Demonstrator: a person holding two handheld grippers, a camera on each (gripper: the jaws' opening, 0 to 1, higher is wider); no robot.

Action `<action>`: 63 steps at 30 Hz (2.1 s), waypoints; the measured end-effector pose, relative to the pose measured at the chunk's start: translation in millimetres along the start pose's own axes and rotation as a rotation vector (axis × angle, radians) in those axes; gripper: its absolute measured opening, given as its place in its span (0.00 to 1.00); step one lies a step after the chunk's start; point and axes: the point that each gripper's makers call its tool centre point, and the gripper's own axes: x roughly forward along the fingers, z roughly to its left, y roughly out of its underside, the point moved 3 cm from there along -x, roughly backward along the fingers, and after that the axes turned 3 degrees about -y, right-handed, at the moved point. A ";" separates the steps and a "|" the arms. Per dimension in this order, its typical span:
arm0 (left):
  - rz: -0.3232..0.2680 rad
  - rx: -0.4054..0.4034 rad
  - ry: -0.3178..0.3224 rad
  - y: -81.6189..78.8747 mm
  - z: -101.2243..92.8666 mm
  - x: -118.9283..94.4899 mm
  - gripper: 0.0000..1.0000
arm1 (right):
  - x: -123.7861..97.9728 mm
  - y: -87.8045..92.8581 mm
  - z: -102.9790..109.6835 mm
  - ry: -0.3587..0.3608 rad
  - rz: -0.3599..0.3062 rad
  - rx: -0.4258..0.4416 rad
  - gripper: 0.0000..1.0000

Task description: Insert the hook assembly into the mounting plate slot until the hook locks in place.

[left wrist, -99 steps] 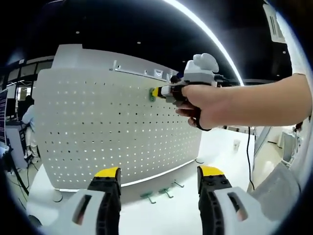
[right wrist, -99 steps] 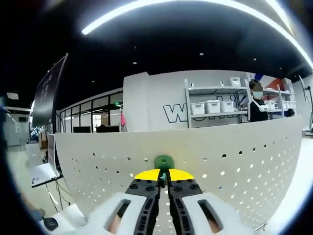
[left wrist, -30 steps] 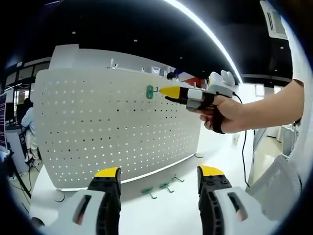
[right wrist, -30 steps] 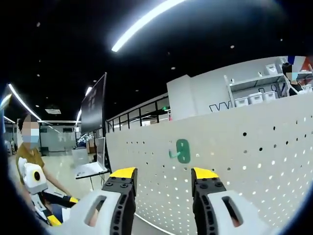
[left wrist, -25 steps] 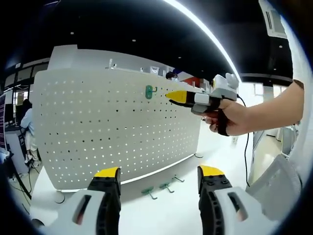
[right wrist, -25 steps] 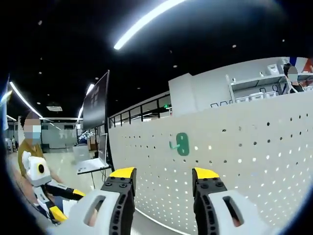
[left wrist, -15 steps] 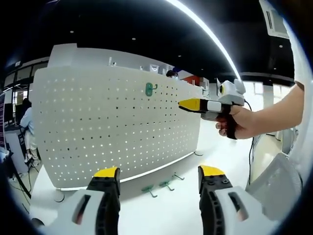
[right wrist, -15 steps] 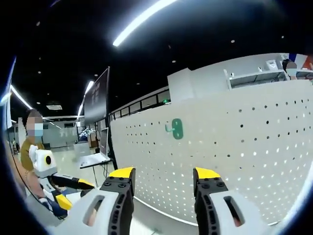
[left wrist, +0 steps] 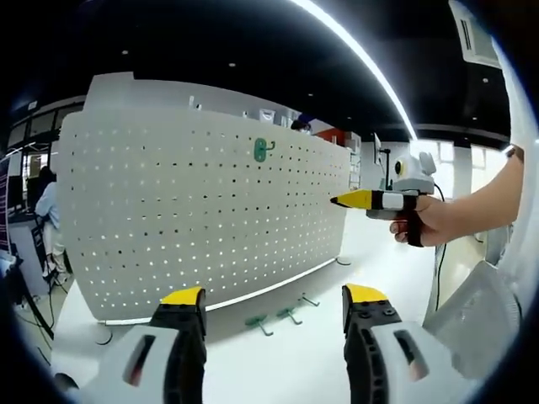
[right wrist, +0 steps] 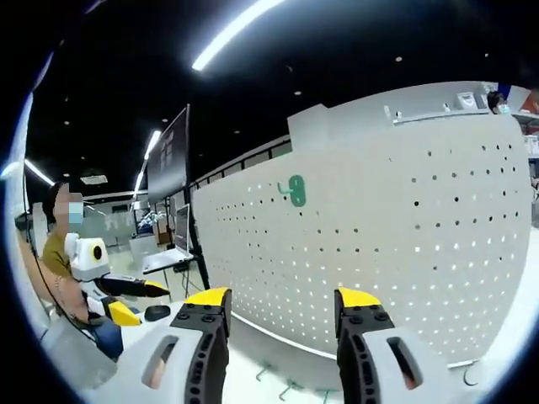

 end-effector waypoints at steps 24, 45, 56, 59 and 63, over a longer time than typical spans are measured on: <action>0.026 0.008 0.010 7.6 6.0 0.4 0.69 | -54.4 42.4 -4.2 0.045 0.083 0.040 0.56; 0.107 0.034 0.014 31.1 18.3 -8.5 0.69 | -83.1 71.7 -2.7 0.076 0.200 0.032 0.57; 0.160 0.029 0.030 44.0 20.8 -15.0 0.70 | -91.5 83.7 -0.9 0.080 0.252 0.046 0.59; 0.163 0.025 0.031 45.3 19.8 -15.4 0.70 | -92.1 85.5 -0.4 0.083 0.258 0.050 0.59; 0.164 0.022 0.034 46.2 18.9 -15.7 0.70 | -91.4 86.0 1.4 0.076 0.262 0.051 0.59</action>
